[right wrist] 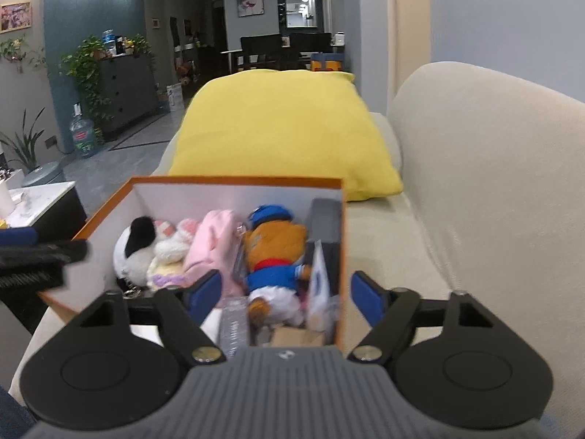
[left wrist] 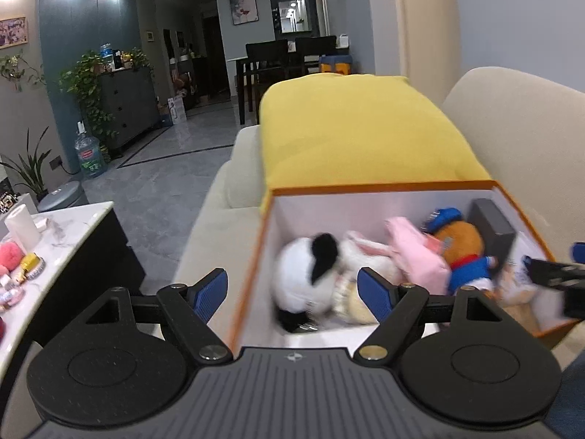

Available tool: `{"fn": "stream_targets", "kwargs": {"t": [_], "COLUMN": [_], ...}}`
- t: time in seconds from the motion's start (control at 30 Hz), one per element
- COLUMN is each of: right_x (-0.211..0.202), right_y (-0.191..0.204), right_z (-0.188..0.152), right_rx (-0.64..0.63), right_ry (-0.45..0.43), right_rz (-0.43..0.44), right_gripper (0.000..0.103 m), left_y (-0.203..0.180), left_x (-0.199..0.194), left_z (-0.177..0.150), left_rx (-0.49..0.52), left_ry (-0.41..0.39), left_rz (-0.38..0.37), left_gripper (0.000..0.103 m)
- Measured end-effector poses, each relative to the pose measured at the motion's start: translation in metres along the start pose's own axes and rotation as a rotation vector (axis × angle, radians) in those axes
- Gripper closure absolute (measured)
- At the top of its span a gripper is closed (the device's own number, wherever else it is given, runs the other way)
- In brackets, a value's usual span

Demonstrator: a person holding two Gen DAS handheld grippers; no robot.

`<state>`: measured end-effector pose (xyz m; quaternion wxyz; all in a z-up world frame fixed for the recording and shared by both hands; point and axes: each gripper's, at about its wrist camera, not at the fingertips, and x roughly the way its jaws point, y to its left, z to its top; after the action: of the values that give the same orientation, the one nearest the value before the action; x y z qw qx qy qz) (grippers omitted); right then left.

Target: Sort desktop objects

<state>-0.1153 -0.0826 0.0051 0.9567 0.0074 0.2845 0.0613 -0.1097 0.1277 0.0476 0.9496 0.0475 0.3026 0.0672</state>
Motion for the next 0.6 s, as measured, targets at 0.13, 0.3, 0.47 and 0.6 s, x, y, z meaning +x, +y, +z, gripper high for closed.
{"fn": "stream_targets", "kwargs": {"t": [0.13, 0.3, 0.47, 0.6], "right_x": [0.014, 0.024, 0.025, 0.029], "right_y": [-0.017, -0.027, -0.032, -0.036], "right_z": [0.006, 0.001, -0.002, -0.003], "right_rx": [0.017, 0.048, 0.056, 0.067], "right_ry": [0.095, 0.172, 0.185, 0.199], "right_rz": [-0.037, -0.006, 0.000, 0.014], "right_gripper": [0.066, 0.083, 0.091, 0.093], "left_y": [0.022, 0.036, 0.036, 0.037], "left_x": [0.027, 0.050, 0.054, 0.058], "left_z": [0.012, 0.001, -0.010, -0.015], "left_rx": [0.000, -0.055, -0.096, -0.112], "left_ry": [0.107, 0.228, 0.288, 0.325], "left_rz": [0.067, 0.030, -0.016, -0.018], "left_gripper": [0.034, 0.064, 0.077, 0.084]}}
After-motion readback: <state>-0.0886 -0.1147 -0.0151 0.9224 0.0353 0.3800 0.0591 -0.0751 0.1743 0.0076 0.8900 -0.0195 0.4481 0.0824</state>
